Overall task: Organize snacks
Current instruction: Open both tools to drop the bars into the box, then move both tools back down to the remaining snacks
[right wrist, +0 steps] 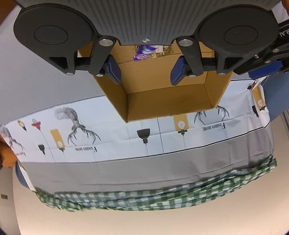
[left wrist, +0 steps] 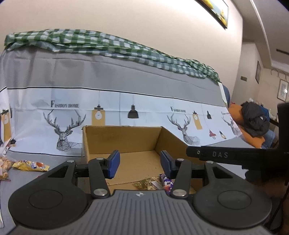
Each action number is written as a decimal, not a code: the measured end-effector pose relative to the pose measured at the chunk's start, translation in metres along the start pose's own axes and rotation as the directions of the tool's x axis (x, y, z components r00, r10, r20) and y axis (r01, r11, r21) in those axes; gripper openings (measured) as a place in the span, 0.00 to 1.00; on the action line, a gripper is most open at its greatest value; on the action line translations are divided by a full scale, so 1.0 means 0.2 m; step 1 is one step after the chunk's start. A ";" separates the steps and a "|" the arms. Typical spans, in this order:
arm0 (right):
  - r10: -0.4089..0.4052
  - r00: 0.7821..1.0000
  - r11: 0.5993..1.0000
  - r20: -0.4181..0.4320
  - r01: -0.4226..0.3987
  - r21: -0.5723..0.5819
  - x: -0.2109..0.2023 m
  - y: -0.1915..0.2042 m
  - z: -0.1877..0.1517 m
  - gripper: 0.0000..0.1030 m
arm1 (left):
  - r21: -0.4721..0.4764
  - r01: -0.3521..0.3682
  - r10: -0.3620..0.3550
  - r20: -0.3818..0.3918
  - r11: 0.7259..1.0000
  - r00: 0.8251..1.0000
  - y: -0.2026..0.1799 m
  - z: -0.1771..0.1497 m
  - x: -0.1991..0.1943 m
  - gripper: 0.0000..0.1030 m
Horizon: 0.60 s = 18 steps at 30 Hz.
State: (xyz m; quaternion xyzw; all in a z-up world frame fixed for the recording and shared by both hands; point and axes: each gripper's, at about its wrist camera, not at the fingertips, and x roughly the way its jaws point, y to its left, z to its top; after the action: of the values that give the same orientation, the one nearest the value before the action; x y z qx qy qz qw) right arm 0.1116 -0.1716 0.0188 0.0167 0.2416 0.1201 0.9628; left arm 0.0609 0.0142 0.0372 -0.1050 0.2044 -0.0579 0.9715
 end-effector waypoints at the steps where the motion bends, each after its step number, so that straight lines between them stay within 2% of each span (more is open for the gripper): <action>1: -0.001 1.000 1.000 -0.005 0.001 0.017 0.00 0.00 0.00 0.61 | -0.015 -0.009 0.009 -0.002 1.000 1.000 0.02 0.00 0.00 0.53; 6: 0.015 1.000 0.996 -0.025 -0.013 0.091 0.01 0.06 -0.03 0.61 | -0.097 -0.076 0.075 -0.020 0.992 0.997 0.15 0.02 -0.05 0.51; 11: 0.051 0.999 0.996 -0.017 -0.050 0.078 0.00 0.20 -0.06 0.61 | -0.172 -0.185 0.181 -0.039 0.967 0.983 0.32 0.02 -0.13 0.47; 13: 0.072 0.997 0.995 -0.012 -0.071 0.063 -0.01 0.27 -0.08 0.61 | -0.189 -0.247 0.241 -0.056 0.950 0.969 0.39 0.02 -0.15 0.47; 16: 0.098 0.995 0.994 -0.003 -0.098 0.040 -0.03 0.36 -0.10 0.61 | -0.230 -0.343 0.336 -0.069 0.911 0.939 0.51 -0.01 -0.20 0.47; 18: 0.119 0.993 0.992 0.000 -0.119 0.032 -0.03 0.42 -0.11 0.61 | -0.242 -0.416 0.408 -0.087 0.876 0.909 0.59 -0.04 -0.22 0.47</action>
State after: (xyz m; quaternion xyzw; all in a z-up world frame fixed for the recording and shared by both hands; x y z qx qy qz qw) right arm 0.0779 -0.0921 0.0100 0.0464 0.2429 0.1733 0.9533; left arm 0.0259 0.1336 0.0196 -0.1823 0.2438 0.1752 0.9363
